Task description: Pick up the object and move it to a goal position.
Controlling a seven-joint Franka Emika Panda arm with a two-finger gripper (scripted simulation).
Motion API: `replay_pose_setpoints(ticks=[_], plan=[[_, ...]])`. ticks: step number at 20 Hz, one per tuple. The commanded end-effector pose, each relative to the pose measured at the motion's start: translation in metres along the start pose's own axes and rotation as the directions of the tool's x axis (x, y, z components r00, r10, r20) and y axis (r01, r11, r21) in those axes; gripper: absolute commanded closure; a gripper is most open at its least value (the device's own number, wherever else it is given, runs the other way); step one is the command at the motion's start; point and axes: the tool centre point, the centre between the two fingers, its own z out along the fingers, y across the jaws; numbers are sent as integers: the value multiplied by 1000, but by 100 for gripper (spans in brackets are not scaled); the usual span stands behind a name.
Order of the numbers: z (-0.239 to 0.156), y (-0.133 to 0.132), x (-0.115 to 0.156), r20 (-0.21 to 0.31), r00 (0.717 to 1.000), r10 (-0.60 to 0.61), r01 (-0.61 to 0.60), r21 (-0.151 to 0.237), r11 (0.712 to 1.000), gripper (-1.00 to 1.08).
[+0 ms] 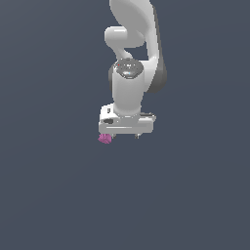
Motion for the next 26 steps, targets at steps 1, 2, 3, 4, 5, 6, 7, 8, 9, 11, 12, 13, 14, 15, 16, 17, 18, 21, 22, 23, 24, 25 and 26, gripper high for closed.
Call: replay_pose_setpoints(ticks=[1, 2, 3, 4, 5, 6, 7, 8, 9, 11, 12, 13, 14, 15, 16, 17, 18, 21, 22, 23, 24, 25, 26], plan=[[0, 0, 0, 0, 1000, 0, 0, 0, 1000, -92], [0, 0, 0, -1, 1000, 1, -1, 0, 1000, -92], [-1, 1, 1, -2, 1000, 3, -3, 0, 1000, -92], [-3, 2, 1, -5, 1000, 6, -6, 1, 1000, -92], [-5, 4, 2, -9, 1000, 11, -11, 1, 1000, -92], [-8, 6, 3, -14, 1000, 17, -17, 1, 1000, -92], [-11, 8, 5, -20, 1000, 24, -24, 2, 1000, -92], [-14, 10, 6, -24, 999, 30, -30, 3, 1000, -92], [-16, 12, 7, -28, 999, 34, -34, 3, 999, -92], [-18, 13, 7, -32, 999, 39, -39, 3, 999, -92], [-18, 13, 7, -32, 999, 39, -39, 3, 999, -92], [-18, 13, 7, -31, 999, 38, -38, 3, 999, -92], [-18, 13, 7, -30, 999, 37, -37, 3, 999, -92], [-18, 13, 7, -30, 999, 37, -37, 3, 999, -92], [-17, 13, 6, -30, 999, 37, -37, 3, 999, -92], [-16, 14, 6, -29, 999, 38, -38, 4, 999, -92], [-14, 16, 5, -28, 999, 39, -39, 4, 999, -92], [-6, 23, -1, -24, 999, 43, -43, 6, 999, -92], [-2, 27, -4, -22, 999, 45, -44, 7, 999, -92], [2, 30, -7, -20, 999, 47, -46, 8, 999, -92], [6, 35, -11, -17, 999, 49, -49, 9, 999, -92], [11, 39, -15, -14, 999, 52, -52, 11, 999, -92], [17, 44, -19, -12, 998, 55, -55, 12, 998, -92]])
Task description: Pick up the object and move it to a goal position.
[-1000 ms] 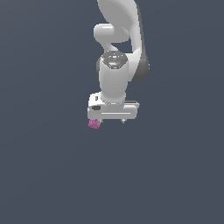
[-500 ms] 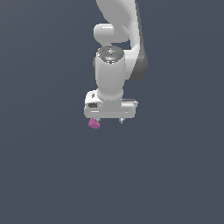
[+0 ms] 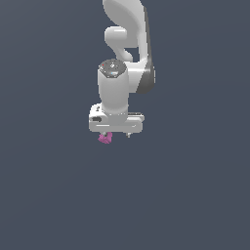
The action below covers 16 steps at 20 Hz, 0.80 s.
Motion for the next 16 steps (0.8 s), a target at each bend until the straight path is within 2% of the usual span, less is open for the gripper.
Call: replay_pose_setpoints(ticks=[1, 9, 16], plan=[[13, 13, -11, 8, 1000, 8, -8, 3, 1000, -92], [58, 59, -58, 34, 999, 40, -41, 11, 999, -92], [74, 75, -79, 43, 998, 54, -54, 13, 998, -92]])
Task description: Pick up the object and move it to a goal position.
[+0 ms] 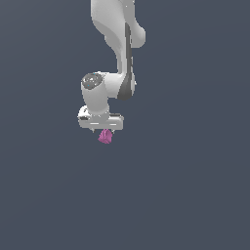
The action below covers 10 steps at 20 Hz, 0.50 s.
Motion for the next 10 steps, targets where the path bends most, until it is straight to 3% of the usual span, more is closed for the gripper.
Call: replay_pose_setpoints(ticks=[1, 10], plan=[[3, 3, -4, 1, 1000, 2, -2, 1, 1000, -92], [18, 2, -4, 1, 1000, 2, -2, 1, 1000, -92]])
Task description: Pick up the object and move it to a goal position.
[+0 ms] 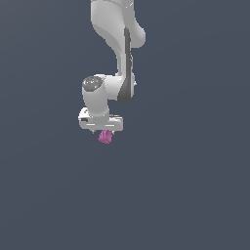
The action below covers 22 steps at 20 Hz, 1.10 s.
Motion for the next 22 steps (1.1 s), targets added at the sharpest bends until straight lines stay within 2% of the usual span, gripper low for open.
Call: replay_pose_setpoints(ticks=[1, 11, 12, 22], plan=[[11, 0, -1, 1, 1000, 0, 0, 0, 1000, -92], [40, 1, -1, 1, 1000, 0, 0, 0, 1000, -92], [40, 1, -1, 1, 1000, 0, 0, 0, 1000, 108], [40, 1, -1, 0, 1000, 0, 0, 0, 1000, 108]])
